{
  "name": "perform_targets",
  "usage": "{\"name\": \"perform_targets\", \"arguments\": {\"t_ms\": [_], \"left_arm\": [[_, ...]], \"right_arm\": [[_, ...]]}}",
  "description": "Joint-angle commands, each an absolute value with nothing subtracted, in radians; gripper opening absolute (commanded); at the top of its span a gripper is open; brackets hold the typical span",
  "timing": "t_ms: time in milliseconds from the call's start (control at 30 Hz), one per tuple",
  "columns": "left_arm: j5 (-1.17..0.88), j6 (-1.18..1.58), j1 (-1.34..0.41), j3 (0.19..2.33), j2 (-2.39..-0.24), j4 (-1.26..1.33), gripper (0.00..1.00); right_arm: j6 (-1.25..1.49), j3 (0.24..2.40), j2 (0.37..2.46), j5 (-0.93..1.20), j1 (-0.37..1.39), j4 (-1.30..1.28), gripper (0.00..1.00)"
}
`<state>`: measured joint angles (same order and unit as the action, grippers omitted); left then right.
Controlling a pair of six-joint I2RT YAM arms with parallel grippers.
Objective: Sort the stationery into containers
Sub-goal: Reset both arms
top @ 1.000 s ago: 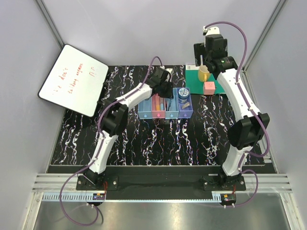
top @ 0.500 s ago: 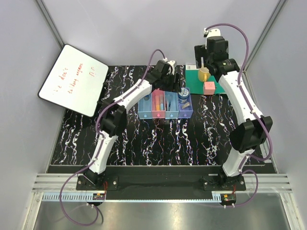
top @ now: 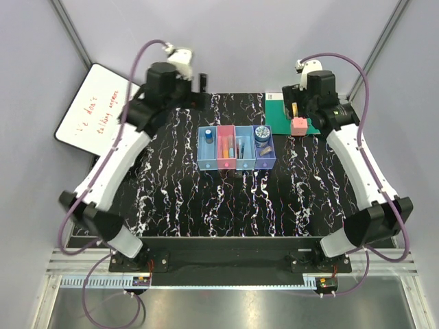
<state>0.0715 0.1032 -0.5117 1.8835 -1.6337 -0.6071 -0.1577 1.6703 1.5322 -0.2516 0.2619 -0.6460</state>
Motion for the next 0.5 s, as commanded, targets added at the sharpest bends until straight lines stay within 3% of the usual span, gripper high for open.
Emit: {"name": "perform_targets", "arguments": {"t_ms": [0, 167, 300, 467], "left_arm": [[0.389, 0.034, -0.424, 1.663, -1.508, -0.782, 0.99], [0.468, -0.050, -0.390, 1.435, -1.307, -0.772, 0.99], [0.494, -0.045, -0.388, 1.349, -1.206, -0.753, 0.99], [0.474, -0.012, -0.382, 1.328, -1.152, -0.749, 0.99]], "right_arm": [[-0.173, 1.599, 1.410, -0.313, 0.267, -0.681, 1.00], [-0.164, 1.620, 1.361, -0.267, 0.267, -0.832, 1.00], [-0.180, 1.674, 1.379, -0.024, 0.267, -1.004, 1.00], [-0.156, 1.614, 1.330, 0.060, 0.267, -1.023, 1.00]]}}
